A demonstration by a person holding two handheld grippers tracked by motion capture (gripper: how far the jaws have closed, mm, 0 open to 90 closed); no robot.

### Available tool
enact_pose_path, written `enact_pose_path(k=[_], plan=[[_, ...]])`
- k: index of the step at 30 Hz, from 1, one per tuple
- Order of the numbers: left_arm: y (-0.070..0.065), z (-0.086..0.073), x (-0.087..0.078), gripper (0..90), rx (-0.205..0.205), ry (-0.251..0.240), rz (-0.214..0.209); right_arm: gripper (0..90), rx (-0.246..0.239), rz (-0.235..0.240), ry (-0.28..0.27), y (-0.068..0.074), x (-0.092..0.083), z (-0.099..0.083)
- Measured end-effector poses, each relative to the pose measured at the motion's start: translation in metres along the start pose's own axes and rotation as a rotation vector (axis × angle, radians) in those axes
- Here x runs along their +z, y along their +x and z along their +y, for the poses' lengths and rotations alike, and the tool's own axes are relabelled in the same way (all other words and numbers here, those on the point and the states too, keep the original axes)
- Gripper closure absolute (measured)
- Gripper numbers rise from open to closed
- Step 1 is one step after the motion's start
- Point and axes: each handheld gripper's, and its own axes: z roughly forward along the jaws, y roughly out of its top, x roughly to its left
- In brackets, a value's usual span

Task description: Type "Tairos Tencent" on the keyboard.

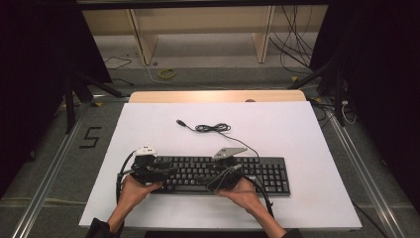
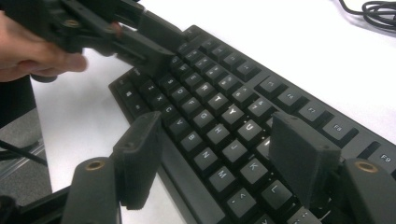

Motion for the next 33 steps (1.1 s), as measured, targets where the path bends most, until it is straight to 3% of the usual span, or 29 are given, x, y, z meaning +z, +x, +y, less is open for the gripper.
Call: enact_pose_path(k=[6,14,28,33], plan=[[-0.002,0.006,0.007,73.2,0.032,0.032,0.009,35.6,-0.007,0.003,-0.002,0.002,-0.002,-0.002],[0.000,0.008,0.017,86.7,0.051,0.075,0.023,35.6,-0.005,-0.001,-0.008,0.001,-0.005,-0.005],[-0.002,0.009,0.028,89.1,0.060,0.123,0.041,33.8,-0.009,0.009,-0.024,0.004,-0.009,-0.007],[-0.002,0.008,0.028,89.1,0.062,0.115,0.041,34.1,-0.010,0.007,-0.021,0.005,-0.009,-0.007]])
